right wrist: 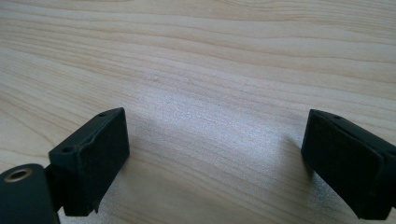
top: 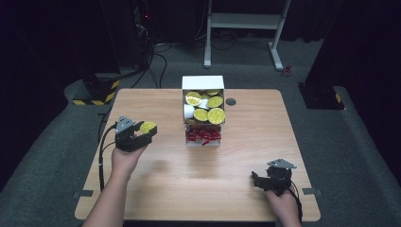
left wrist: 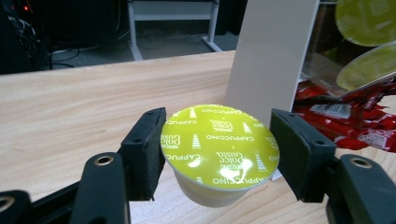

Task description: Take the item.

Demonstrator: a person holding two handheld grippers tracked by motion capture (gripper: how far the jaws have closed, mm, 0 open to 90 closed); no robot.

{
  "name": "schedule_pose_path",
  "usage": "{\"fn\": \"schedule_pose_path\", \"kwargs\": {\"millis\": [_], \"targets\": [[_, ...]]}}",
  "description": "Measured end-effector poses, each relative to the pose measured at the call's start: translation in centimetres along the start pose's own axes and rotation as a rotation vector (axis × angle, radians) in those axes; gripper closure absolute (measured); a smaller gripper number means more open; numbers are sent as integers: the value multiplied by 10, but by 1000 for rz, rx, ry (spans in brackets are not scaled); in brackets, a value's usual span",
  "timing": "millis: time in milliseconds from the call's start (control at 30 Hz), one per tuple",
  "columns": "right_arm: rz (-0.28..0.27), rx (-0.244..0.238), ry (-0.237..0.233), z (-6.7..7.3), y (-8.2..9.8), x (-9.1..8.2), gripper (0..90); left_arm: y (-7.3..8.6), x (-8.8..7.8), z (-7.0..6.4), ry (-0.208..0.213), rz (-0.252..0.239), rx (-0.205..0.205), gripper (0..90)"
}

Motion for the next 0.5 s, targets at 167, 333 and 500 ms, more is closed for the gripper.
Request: {"fn": "schedule_pose_path", "kwargs": {"millis": [167, 333, 500], "targets": [[2, 1, -1, 0, 0, 0, 75, 9, 5, 3, -9, 6, -20, 385], [3, -3, -5, 1, 0, 0, 75, 13, 10, 3, -9, 12, -11, 385], [3, -4, -5, 1, 0, -1, 75, 20, 17, 5, -15, 26, -20, 385]]}}
Point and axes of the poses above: each handheld gripper's, and its own axes: x roughly forward along the jaws, y roughly out of its underside, z roughly to its left, the point moved 3 cm from there along x, roughly forward along the jaws, and after that the axes turned 13 degrees about y, right-handed, at the moved point
